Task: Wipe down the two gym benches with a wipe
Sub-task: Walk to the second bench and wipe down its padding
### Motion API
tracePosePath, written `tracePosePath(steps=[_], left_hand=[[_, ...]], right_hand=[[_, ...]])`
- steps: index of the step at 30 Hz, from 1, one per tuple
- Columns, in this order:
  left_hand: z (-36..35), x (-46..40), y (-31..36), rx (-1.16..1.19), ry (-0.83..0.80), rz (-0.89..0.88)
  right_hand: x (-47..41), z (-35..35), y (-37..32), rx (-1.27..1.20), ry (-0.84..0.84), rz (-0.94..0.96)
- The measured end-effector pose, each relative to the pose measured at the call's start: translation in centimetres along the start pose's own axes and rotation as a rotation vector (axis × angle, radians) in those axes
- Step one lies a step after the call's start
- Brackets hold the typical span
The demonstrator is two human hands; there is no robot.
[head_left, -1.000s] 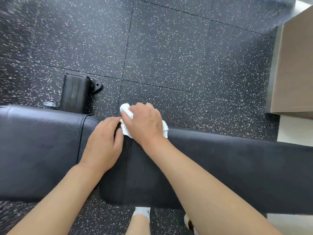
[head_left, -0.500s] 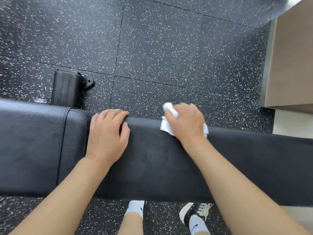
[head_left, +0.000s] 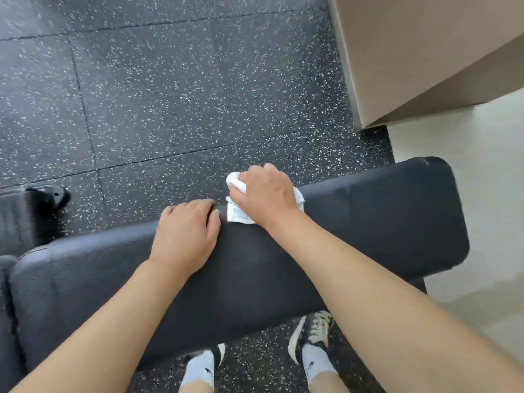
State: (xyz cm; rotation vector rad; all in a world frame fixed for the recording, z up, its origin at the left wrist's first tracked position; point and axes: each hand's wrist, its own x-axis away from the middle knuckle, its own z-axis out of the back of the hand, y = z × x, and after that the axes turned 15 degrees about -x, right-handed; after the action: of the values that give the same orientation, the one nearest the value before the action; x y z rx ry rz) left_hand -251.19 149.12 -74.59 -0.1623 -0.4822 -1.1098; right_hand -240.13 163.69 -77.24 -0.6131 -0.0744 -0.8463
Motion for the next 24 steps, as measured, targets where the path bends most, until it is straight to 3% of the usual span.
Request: tracePosePath(steps=[5, 8, 15, 21, 24], left_hand=[[0.2, -4.2, 10.7, -0.022, -0.02, -0.087], [0.3, -6.2, 16.1, -0.023, -0.037, -0.141], [0.8, -9.8, 26.3, -0.038, -0.047, -0.267], [0.6, -13.7, 35.5, -0.026, -0.031, -0.337], [0.0, -15.5, 38.8, -0.022, -0.027, -0.275]], right_hand=[[3.6, 5.6, 10.4, -0.043, 0.37, 0.097], [5.7, 8.3, 16.8, 0.028, 0.489, 0.139], [11.1, 13.6, 28.8, 0.048, 0.506, -0.048], [16.0, 14.7, 33.8, -0.07, 0.552, -0.192], [18.6, 14.1, 35.3, -0.184, 0.595, -0.291]])
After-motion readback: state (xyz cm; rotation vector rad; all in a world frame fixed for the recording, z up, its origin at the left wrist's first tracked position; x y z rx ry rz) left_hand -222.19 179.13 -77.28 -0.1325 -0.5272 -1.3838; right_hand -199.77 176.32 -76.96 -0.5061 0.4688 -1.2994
